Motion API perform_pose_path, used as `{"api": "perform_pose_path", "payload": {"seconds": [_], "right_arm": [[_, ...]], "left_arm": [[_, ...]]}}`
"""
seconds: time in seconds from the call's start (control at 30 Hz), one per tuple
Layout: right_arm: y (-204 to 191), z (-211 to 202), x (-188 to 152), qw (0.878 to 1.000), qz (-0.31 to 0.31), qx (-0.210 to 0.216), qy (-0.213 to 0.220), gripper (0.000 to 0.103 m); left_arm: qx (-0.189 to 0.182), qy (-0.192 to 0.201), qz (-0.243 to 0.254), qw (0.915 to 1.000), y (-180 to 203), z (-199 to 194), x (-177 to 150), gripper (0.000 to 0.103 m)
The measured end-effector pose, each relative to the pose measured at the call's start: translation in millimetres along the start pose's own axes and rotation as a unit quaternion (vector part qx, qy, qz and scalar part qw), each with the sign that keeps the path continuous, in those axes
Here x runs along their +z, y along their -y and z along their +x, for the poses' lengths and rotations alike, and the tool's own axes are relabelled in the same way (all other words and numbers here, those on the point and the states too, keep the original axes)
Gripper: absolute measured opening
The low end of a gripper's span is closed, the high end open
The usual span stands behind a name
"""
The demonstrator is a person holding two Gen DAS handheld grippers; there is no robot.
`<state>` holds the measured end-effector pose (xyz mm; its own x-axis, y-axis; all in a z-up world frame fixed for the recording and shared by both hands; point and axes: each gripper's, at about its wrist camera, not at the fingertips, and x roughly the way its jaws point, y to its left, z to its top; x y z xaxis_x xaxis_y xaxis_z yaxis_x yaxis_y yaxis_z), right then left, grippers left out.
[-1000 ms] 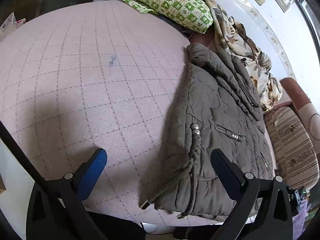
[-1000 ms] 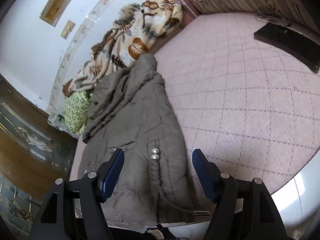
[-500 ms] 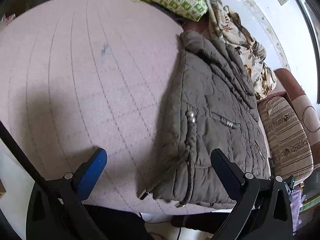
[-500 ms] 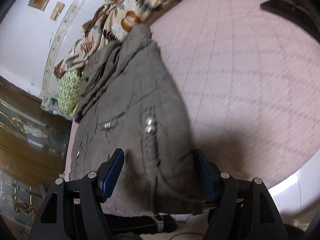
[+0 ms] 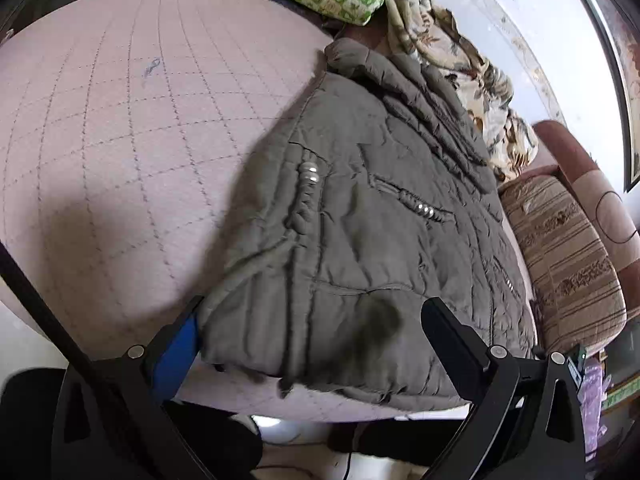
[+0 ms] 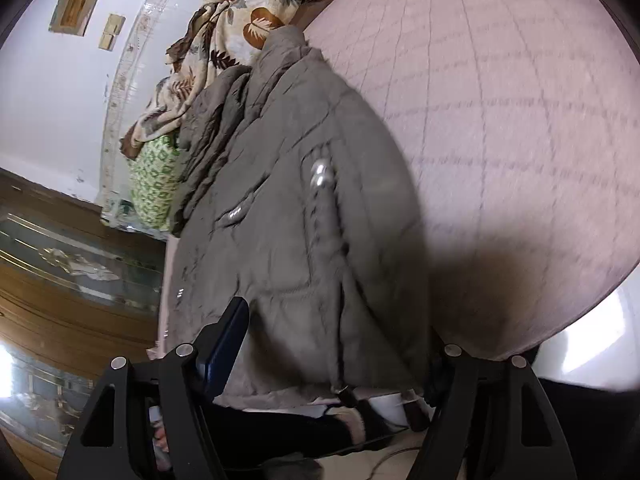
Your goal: Fold large clothes
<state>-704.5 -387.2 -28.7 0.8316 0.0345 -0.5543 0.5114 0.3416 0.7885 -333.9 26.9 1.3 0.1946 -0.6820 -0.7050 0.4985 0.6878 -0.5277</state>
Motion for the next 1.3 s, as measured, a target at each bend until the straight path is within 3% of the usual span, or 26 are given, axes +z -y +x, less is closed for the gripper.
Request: {"api": "perform_pose_path", "payload": {"seconds": [0.17,0.2,0.27,0.33,0.4,0.67,0.7,0.73,0.77,0.83,0.9,1.13,1.3], "right_arm": [[-5.6,1.3,-8.8,1.0,-0.009,-0.005,0.019,0.069],[-4.1,1.5,-7.6,1.0,-0.003,-0.002,0.021,0.062],[-2.4,-0.6,-5.7,0.999,0.003,0.007,0.032,0.053],[-4.8,-1.8,-4.7,0.999,-0.002,0.01,0.039,0.051],[-7.4,-0.6,-4.5,0.999,-0.008,0.006,0.041,0.051],[-7.3,8.6,-2.8,0.999,-0.009,-0.017,0.044,0.052],[-8.1,8.6,-2.4,0.999,-0.013,-0.018,0.043,0.044],[-8.6,7.6,-2.4,0.999,-0.018,-0.017,0.043,0.037],[-10.1,7.4,-2.9,0.999,-0.024,-0.015,0.042,0.029],[-15.9,4.6,-5.1,0.998,-0.041,-0.015,0.05,0.024],[-25.2,0.3,-7.0,0.996,-0.067,-0.015,0.064,0.021],[-21.1,11.3,-5.4,0.996,-0.053,-0.034,0.058,0.022],[-10.4,13.8,-4.2,0.998,-0.024,-0.022,0.057,0.024]], "left_arm": [[-0.018,0.013,-0.005,0.9997,4.5,0.4,-3.0,0.101],[-0.024,0.018,-0.009,0.9995,4.5,-0.3,-4.4,0.099],[-0.028,0.025,-0.011,0.9992,6.4,-0.6,-7.5,0.093],[-0.033,0.032,-0.011,0.9989,8.5,-1.5,-10.3,0.083],[-0.042,0.033,-0.012,0.9985,9.8,-1.1,-12.3,0.08],[-0.005,0.05,0.01,0.9987,18.9,6.3,-14.0,0.081],[0.004,0.053,0.021,0.9983,22.4,6.9,-14.3,0.081],[0.01,0.057,0.026,0.998,24.0,6.6,-14.9,0.078],[0.013,0.061,0.028,0.9977,24.6,5.7,-15.0,0.068],[0.005,0.064,0.022,0.9977,21.4,3.3,-13.3,0.048],[0.006,0.064,0.017,0.9978,18.6,3.0,-12.7,0.043],[0.028,0.061,0.027,0.9974,22.4,9.3,-13.0,0.046],[0.055,0.067,0.051,0.9949,33.1,15.6,-16.1,0.056]]}}
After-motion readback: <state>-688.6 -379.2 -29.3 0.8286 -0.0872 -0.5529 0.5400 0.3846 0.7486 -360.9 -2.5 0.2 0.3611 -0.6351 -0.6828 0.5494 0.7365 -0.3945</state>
